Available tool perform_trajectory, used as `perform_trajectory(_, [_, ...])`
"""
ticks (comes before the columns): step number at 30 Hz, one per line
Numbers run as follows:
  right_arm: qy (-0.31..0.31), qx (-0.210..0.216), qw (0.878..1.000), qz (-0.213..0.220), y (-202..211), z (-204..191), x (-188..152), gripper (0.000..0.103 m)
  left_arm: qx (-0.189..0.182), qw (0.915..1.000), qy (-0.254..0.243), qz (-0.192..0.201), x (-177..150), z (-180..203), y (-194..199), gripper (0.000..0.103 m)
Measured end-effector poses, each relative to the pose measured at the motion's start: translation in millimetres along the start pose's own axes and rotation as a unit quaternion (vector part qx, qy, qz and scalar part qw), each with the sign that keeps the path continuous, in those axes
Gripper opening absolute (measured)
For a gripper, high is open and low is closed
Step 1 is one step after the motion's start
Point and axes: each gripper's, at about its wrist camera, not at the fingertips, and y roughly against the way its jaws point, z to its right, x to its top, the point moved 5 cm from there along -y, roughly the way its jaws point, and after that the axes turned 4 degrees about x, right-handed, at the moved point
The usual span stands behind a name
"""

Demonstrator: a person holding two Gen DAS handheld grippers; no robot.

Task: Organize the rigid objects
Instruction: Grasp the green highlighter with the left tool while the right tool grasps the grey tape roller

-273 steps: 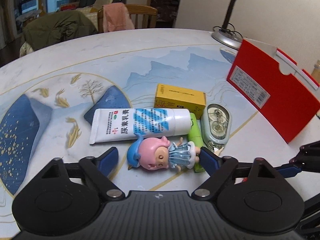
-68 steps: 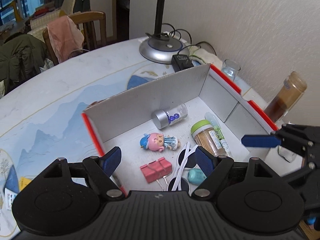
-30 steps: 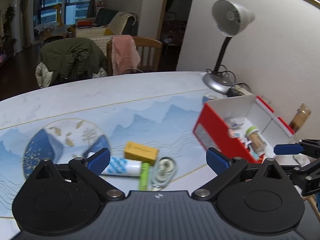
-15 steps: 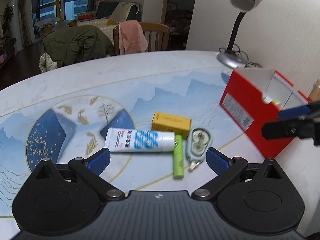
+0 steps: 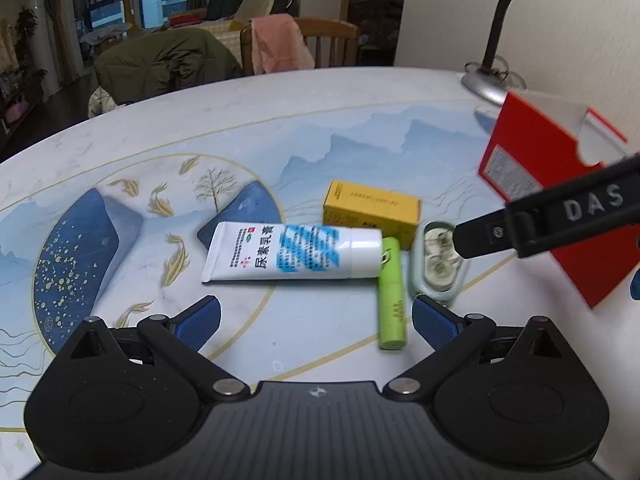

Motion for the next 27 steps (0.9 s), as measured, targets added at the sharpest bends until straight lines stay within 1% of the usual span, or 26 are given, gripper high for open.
perform_trajectory(3, [-0.008,-0.002,1.000,-0.016,-15.0,0.3,1.3,0.090,0.000,1.0000,0.003,-0.001,-0.5,0.9,-5.1,0.102])
perform_trajectory(8, [-0.011,-0.011,0.999,-0.030,-33.3,-3.4,5.4,0.089,-0.006,0.9999,0.008,-0.002,-0.3,3.8,-11.2,0.102])
perform_trajectory(11, [-0.012,-0.017,0.999,-0.038,-41.7,-3.7,7.6,0.089,-0.004,1.0000,0.007,-0.005,-0.1,5.7,-15.9,0.102])
perform_trajectory(13, [-0.014,-0.023,0.999,-0.043,-46.0,-2.9,8.8,0.088,-0.003,1.0000,0.007,-0.004,0.4,6.8,-17.5,0.102])
perform_trajectory(22, [-0.018,-0.029,0.998,-0.051,-54.8,1.5,8.2,0.086,0.003,1.0000,-0.007,0.001,0.1,16.3,-22.3,0.101])
perform_trajectory(24, [-0.018,-0.029,0.998,-0.051,-55.7,1.8,8.0,0.086,0.002,0.9999,-0.011,0.001,0.4,18.4,-24.0,0.095])
perform_trajectory(26, [-0.014,-0.033,0.998,-0.054,-57.9,1.1,7.0,0.085,0.001,0.9998,-0.017,-0.005,-1.1,22.4,-26.3,0.091])
perform_trajectory(27, [-0.010,-0.038,0.998,-0.058,-59.3,1.1,5.8,0.085,0.002,0.9997,-0.022,-0.005,-2.2,24.4,-26.9,0.091])
